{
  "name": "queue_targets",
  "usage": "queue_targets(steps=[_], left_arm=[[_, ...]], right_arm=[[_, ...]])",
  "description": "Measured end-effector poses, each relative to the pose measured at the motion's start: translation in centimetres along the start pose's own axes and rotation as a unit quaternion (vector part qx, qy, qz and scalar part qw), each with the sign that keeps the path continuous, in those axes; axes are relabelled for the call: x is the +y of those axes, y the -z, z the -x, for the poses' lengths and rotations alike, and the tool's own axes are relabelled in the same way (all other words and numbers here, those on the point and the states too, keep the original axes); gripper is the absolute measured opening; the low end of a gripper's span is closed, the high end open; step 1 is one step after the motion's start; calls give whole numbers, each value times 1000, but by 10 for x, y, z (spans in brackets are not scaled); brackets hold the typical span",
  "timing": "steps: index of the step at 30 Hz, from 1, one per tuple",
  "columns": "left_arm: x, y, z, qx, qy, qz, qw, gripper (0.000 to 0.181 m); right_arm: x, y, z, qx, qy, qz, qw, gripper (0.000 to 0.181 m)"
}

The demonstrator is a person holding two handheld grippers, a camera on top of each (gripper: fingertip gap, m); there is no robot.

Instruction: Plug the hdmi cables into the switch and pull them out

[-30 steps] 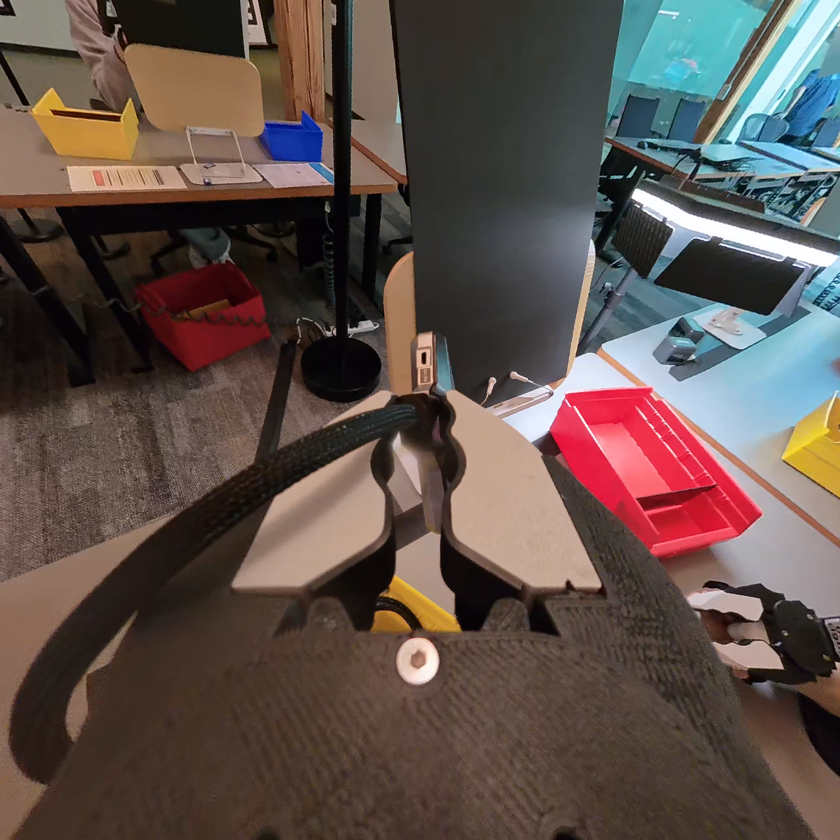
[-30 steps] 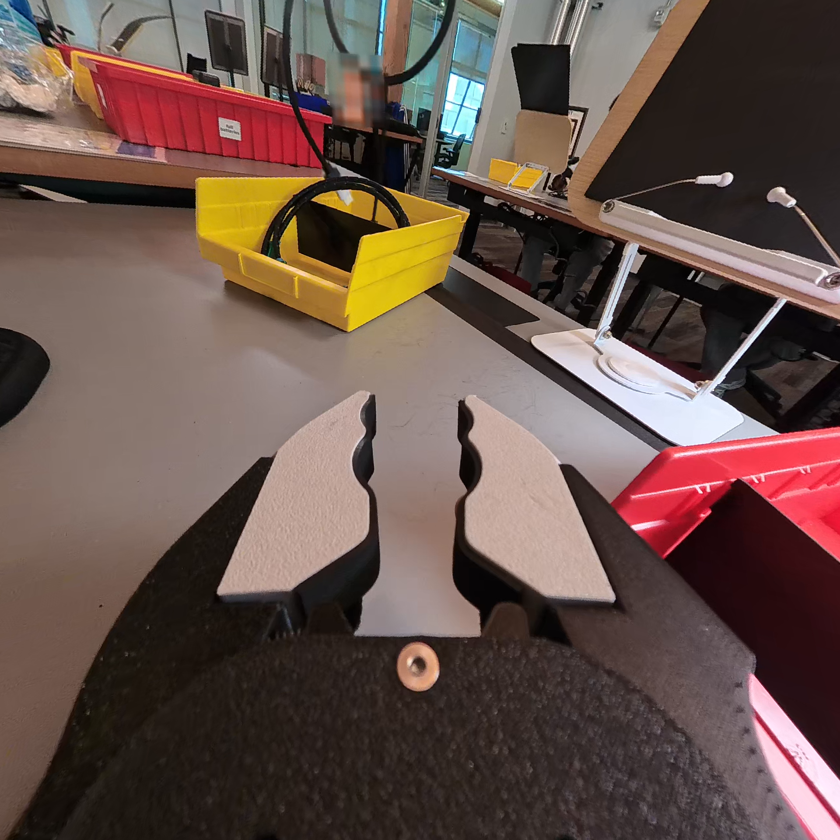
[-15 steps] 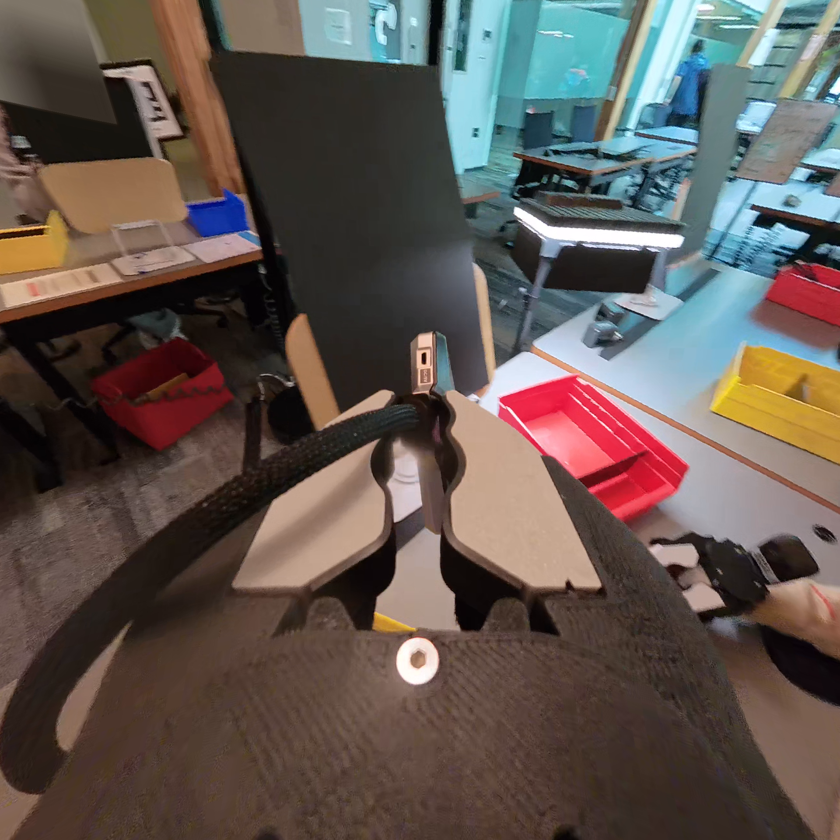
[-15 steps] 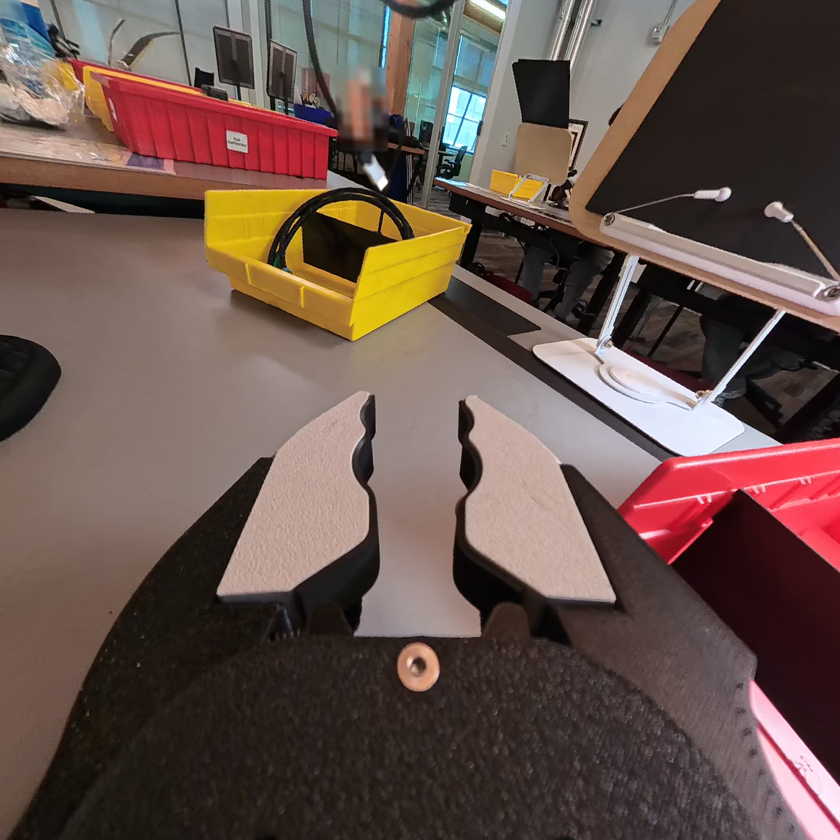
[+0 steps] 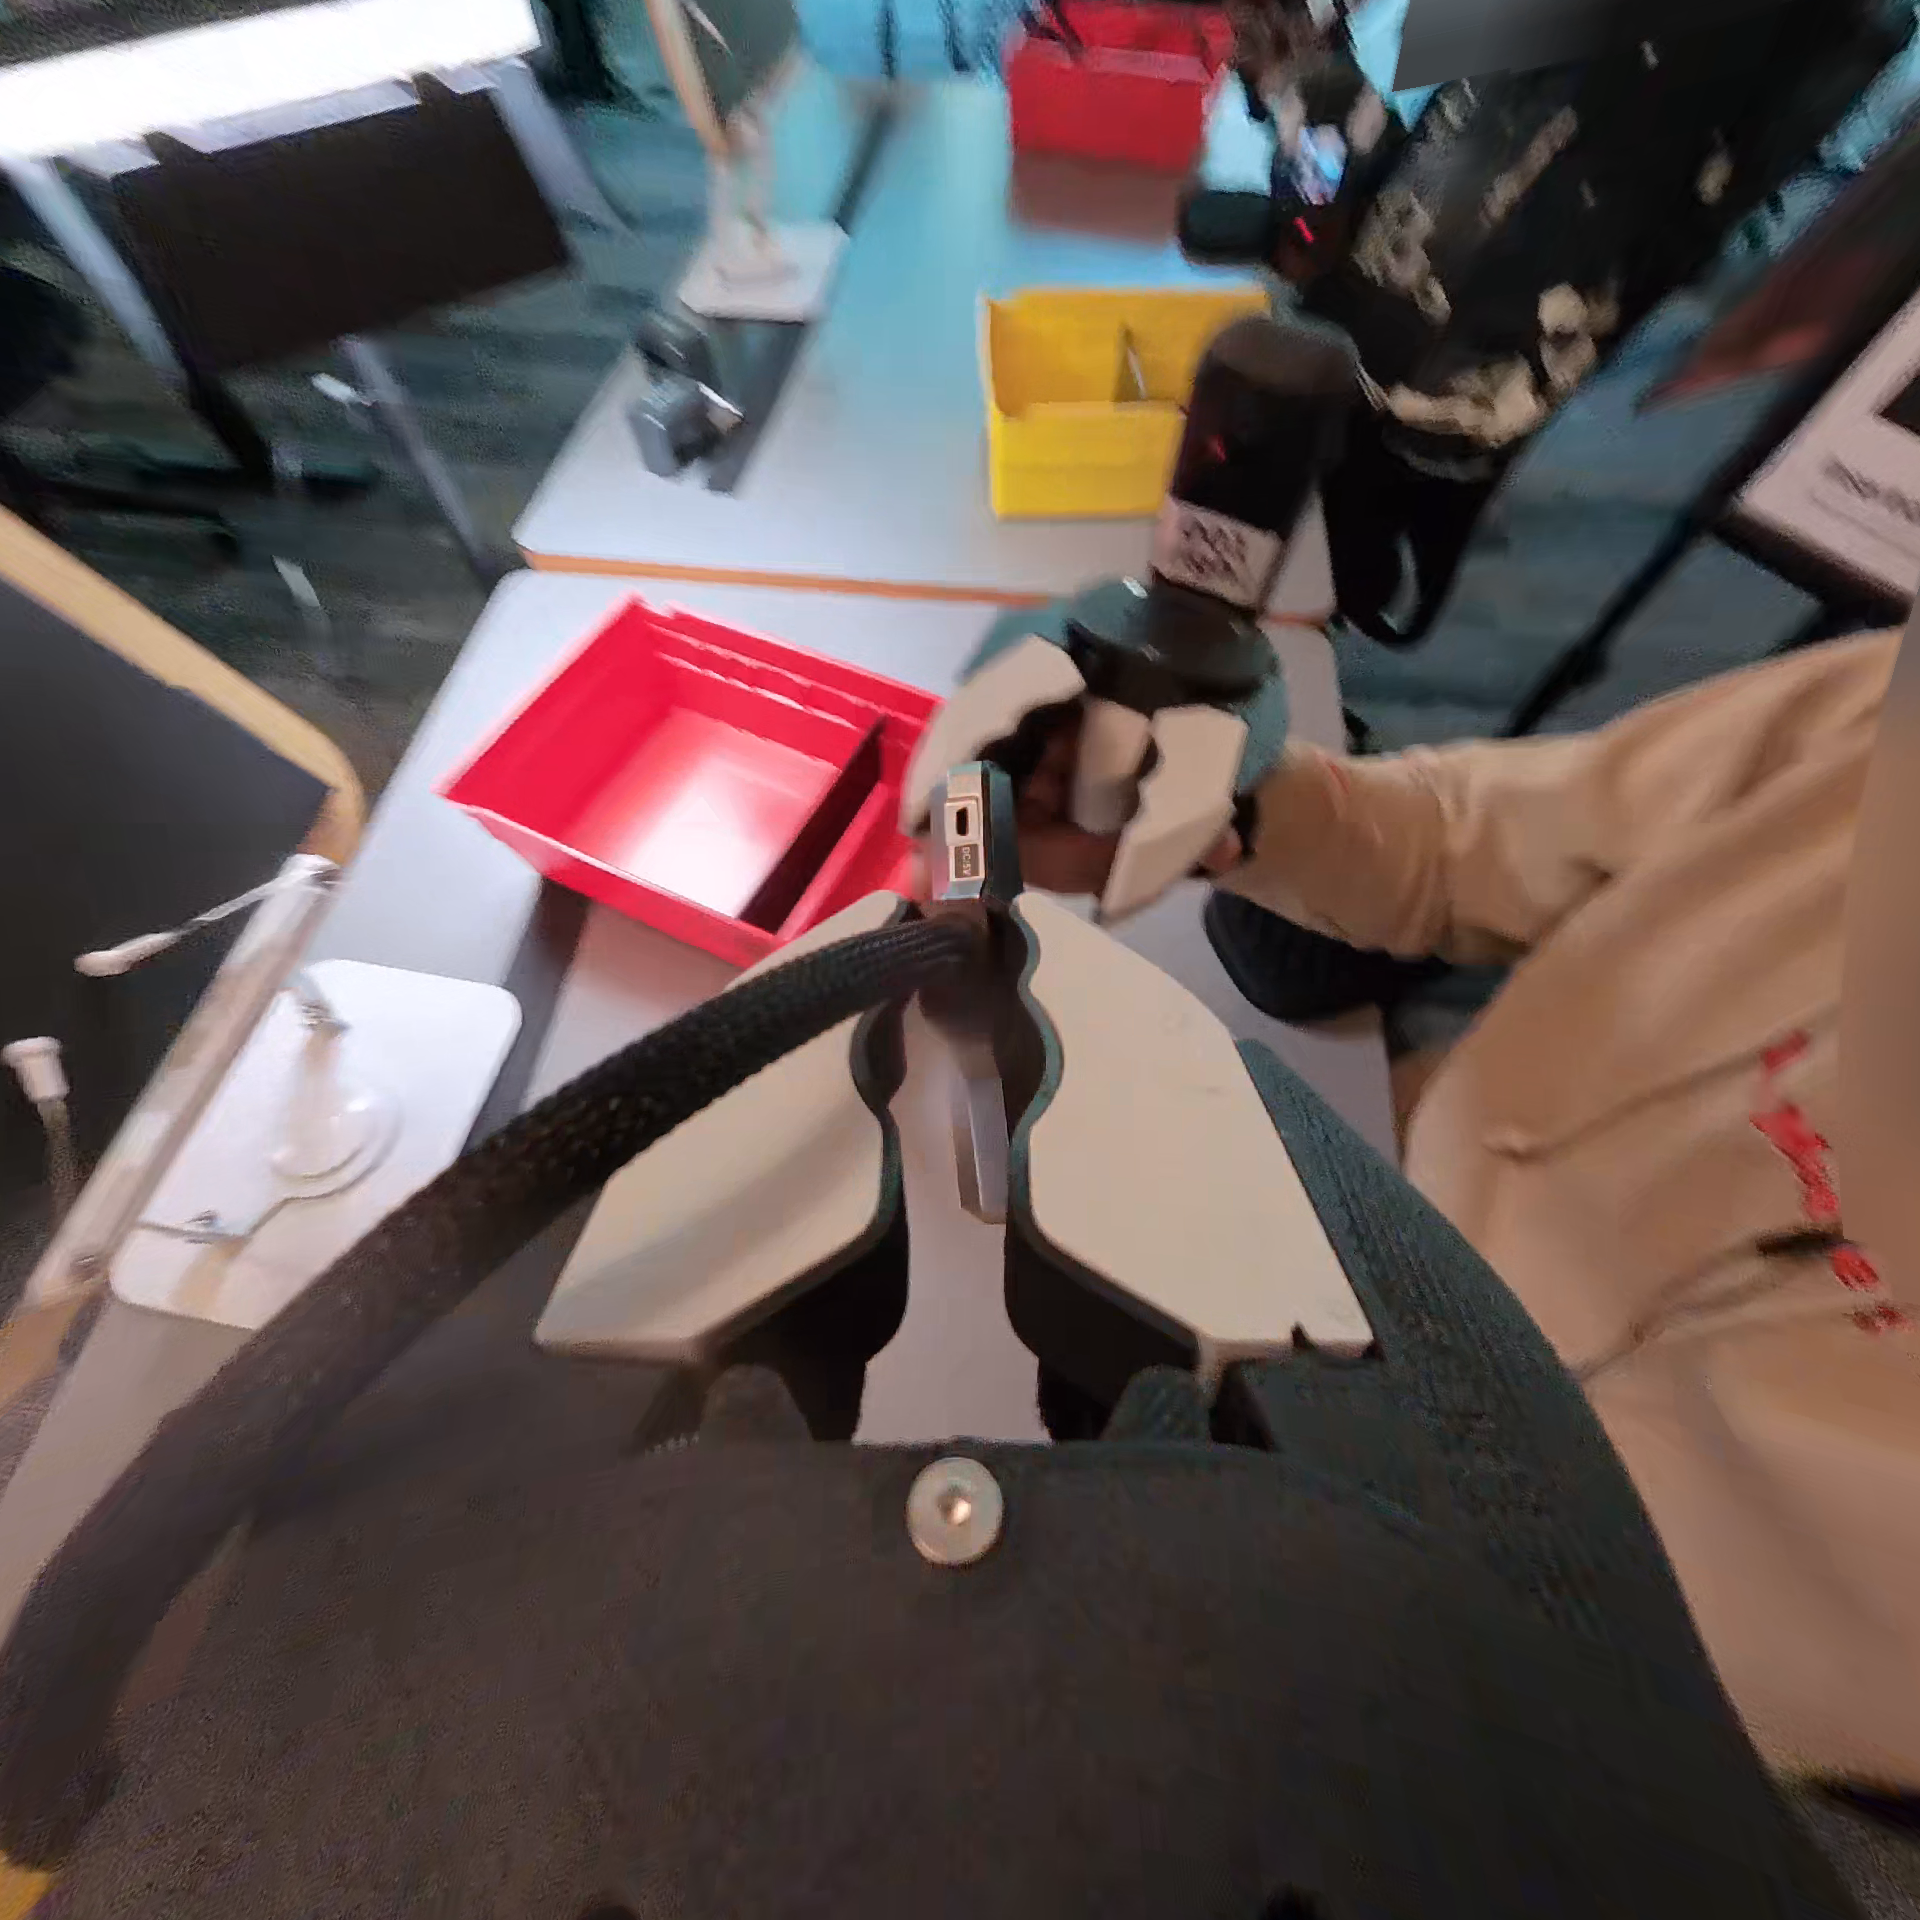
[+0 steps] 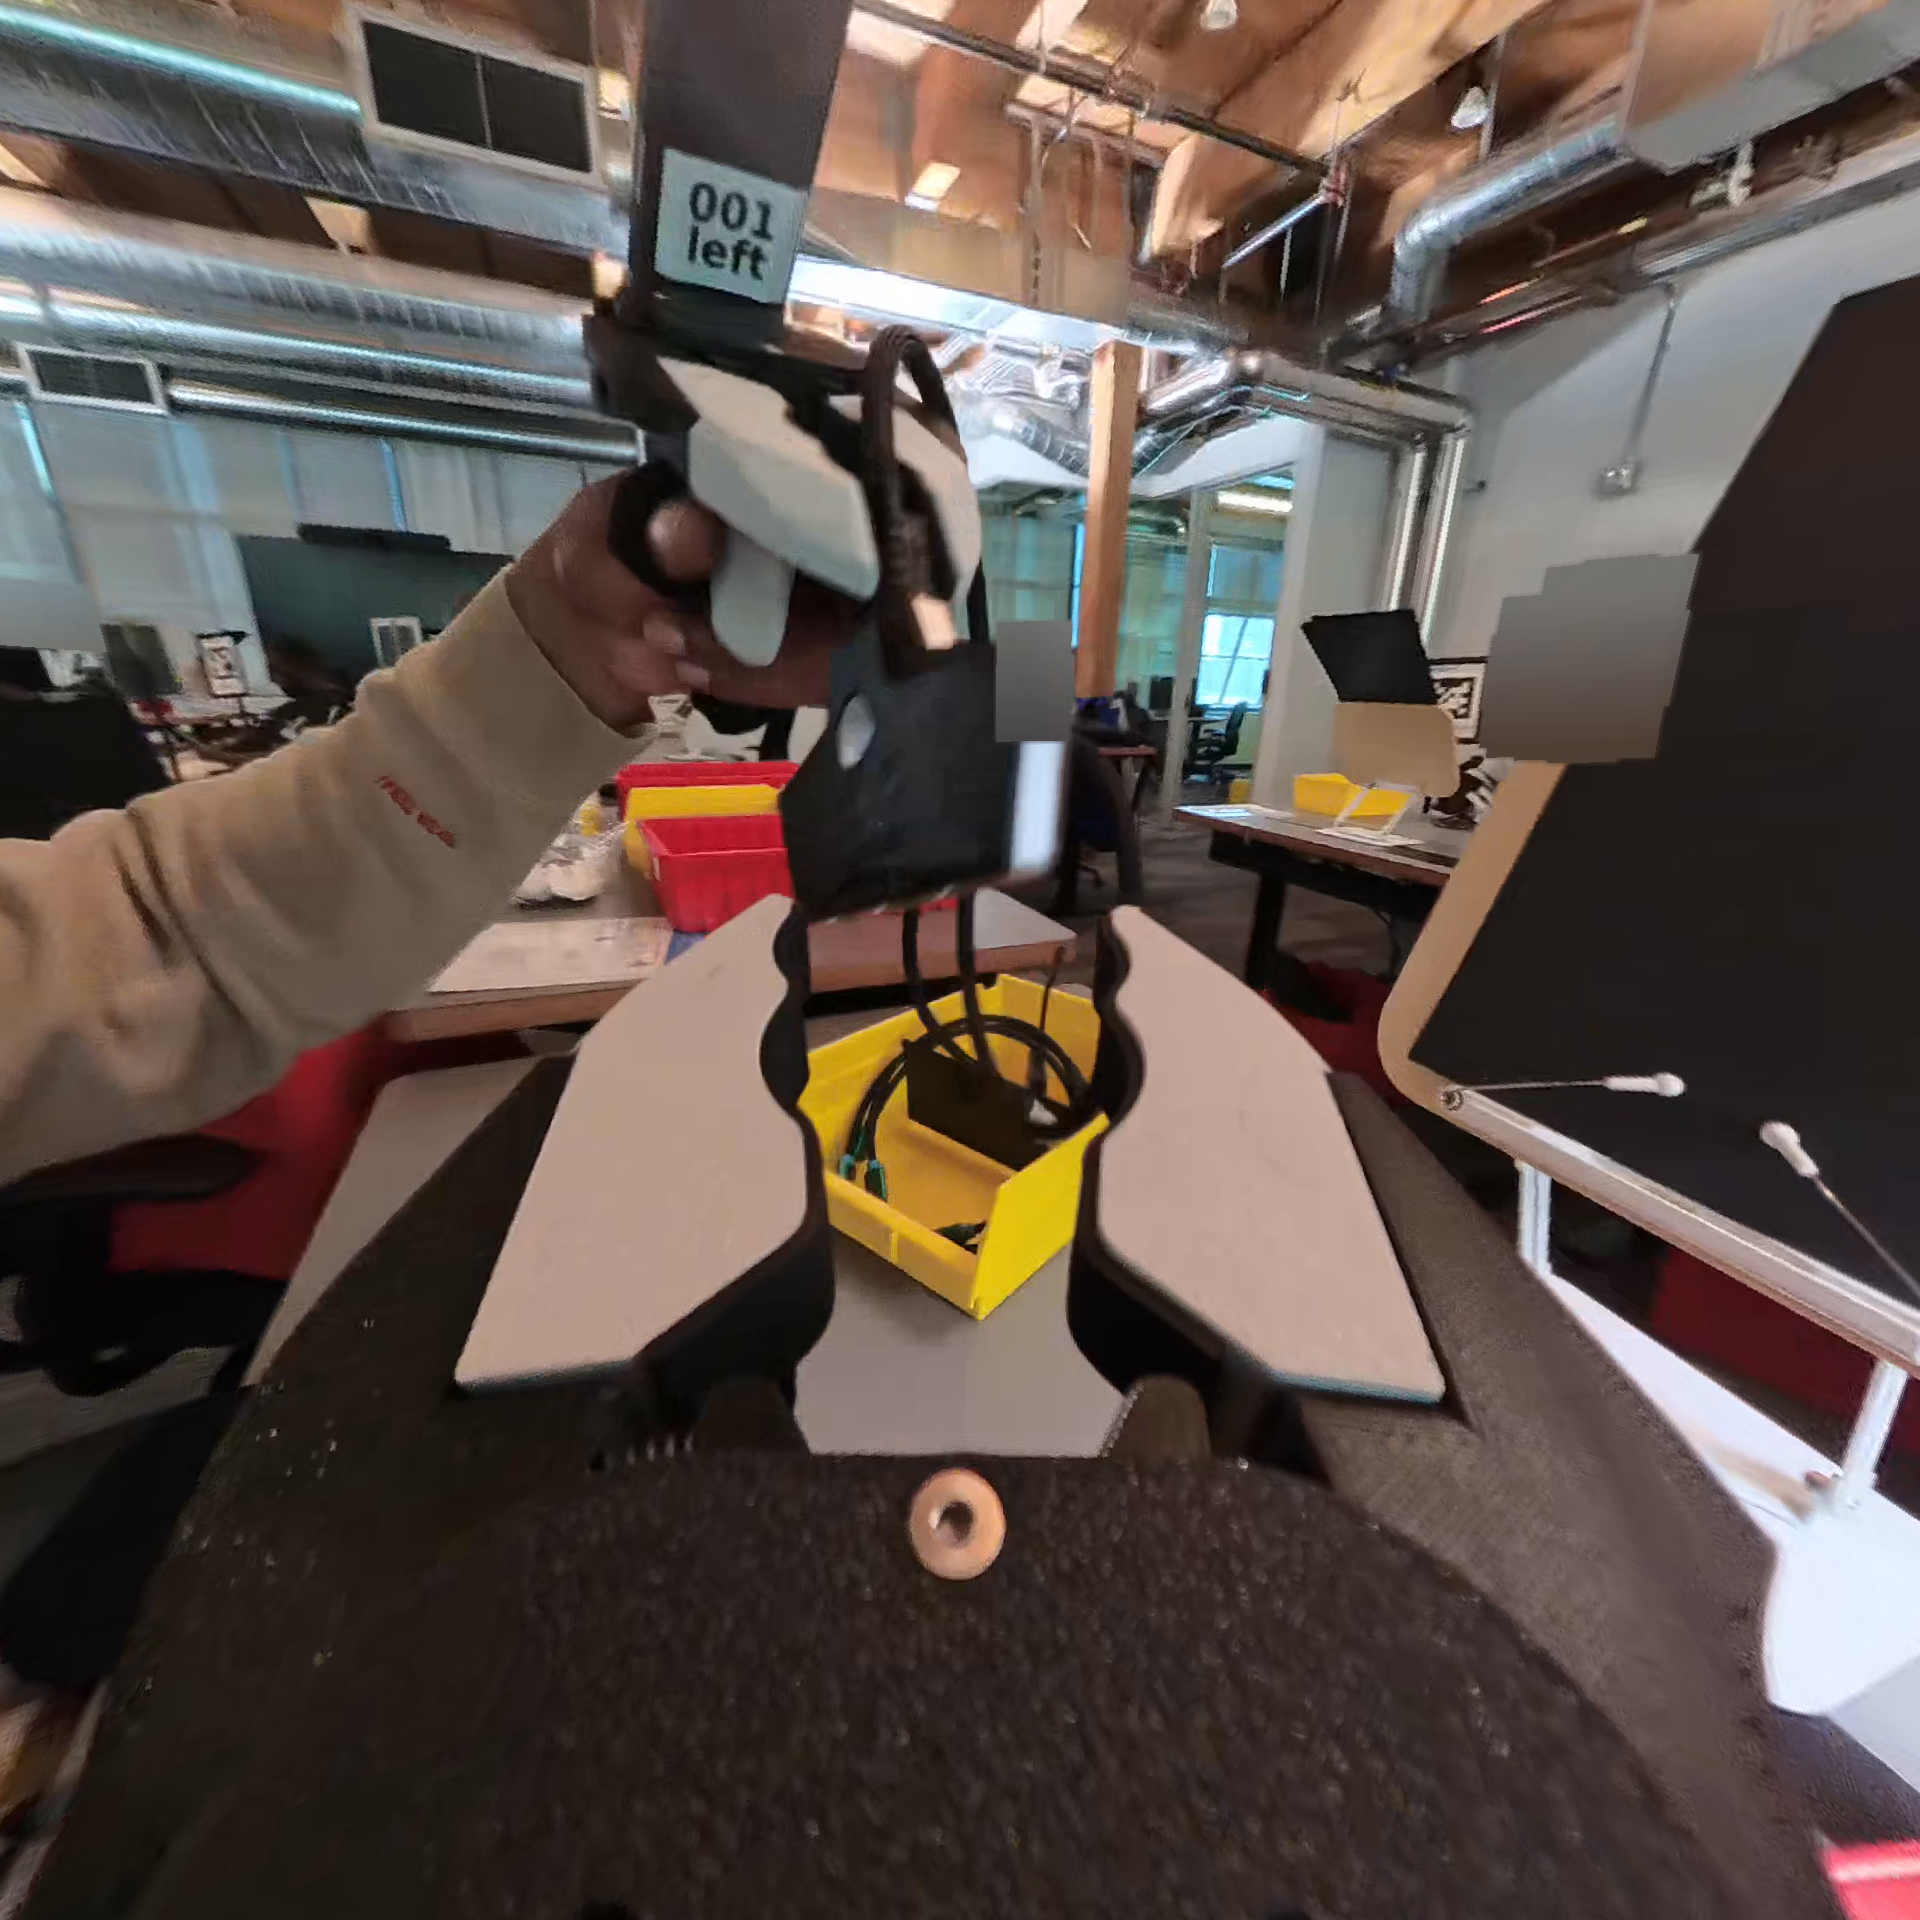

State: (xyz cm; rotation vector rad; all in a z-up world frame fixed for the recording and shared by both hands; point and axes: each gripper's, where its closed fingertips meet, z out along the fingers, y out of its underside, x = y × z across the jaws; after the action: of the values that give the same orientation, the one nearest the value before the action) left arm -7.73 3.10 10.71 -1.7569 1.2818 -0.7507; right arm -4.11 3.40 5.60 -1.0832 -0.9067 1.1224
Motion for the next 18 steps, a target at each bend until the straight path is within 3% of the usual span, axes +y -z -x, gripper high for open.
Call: queue_targets(steps=[3, 5, 7, 9, 14, 18], left_arm=[[8, -24, -26, 34, -16, 75, 996, 16], [20, -44, -37, 47, -28, 131, 990, 16], [32, -62, -46, 64, -43, 174, 982, 16], [36, -73, -49, 64, -62, 194, 977, 16], [9, -74, -40, 44, -43, 98, 993, 21], [11, -58, -27, 8, -27, -19, 999, 37]], right_arm=[[8, 8, 9, -28, 13, 42, 999, 53], [23, 9, 28, -89, 4, 84, 992, 49], [39, 10, 44, -141, -3, 122, 983, 30], [51, 12, 49, -163, 1, 143, 976, 24], [28, 14, 39, -181, -82, 62, 978, 22], [15, 21, 18, -159, -118, 9, 980, 21]])
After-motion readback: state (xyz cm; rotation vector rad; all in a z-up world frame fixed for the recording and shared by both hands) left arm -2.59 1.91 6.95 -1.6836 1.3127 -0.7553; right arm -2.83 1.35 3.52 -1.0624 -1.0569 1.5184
